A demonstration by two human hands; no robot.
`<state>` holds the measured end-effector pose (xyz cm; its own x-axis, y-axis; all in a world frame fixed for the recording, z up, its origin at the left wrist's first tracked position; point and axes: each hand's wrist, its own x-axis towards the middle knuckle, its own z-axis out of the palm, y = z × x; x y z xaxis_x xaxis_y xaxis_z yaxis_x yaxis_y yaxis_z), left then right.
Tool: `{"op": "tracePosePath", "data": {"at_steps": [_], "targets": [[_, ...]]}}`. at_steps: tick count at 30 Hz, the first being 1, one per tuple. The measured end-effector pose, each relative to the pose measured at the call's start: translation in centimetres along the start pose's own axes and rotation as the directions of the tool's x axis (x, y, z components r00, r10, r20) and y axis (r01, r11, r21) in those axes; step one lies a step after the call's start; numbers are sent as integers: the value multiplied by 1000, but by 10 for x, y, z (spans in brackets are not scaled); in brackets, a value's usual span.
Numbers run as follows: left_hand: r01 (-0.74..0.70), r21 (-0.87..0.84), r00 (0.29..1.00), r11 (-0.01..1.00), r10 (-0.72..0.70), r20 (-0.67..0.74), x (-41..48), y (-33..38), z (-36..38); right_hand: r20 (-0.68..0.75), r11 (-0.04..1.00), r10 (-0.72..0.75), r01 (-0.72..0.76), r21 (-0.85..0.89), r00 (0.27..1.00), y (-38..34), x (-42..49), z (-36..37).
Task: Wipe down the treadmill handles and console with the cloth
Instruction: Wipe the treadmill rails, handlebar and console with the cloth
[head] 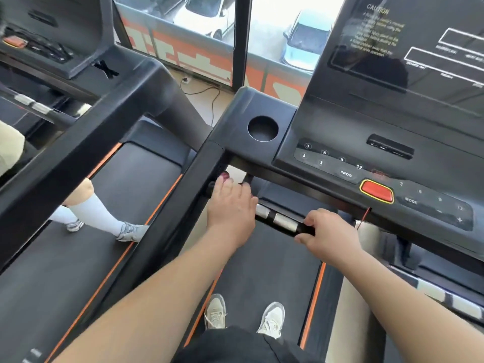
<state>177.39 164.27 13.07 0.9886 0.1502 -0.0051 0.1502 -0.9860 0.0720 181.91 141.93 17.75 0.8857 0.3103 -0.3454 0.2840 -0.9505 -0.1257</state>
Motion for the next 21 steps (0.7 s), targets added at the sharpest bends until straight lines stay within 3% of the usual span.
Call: {"op": "tracePosePath", "data": {"at_steps": [2,4,6,8,10,13,15,18,21], "targets": [[-177,-148,984,973,171,-50,-19,40,11,-25,1000,-2,2,8,1000,0,-1,2],[-423,-234,906,875,406,-119,-32,52,20,-59,1000,-23,24,16,998,1,-4,4],[-509,-236,860,828,501,-98,-21,29,17,-76,999,-40,42,18,996,3,-7,7],[-446,-164,891,880,454,16,-2,1,12,-89,997,-42,48,68,995,8,-12,9],[-292,8,956,956,292,38,10,-17,9,-108,974,-24,47,223,994,17,-21,9],[-128,15,992,992,128,3,-4,24,5,-216,924,32,53,379,976,42,-37,5],[-268,-96,963,959,269,-2,-21,68,13,-223,932,81,6,363,972,62,-44,2],[-485,-134,875,864,480,-69,-21,81,16,-104,961,129,-98,259,986,90,-51,-2],[-400,9,914,916,398,77,4,66,5,24,978,148,-150,143,989,108,-56,-4]]}}
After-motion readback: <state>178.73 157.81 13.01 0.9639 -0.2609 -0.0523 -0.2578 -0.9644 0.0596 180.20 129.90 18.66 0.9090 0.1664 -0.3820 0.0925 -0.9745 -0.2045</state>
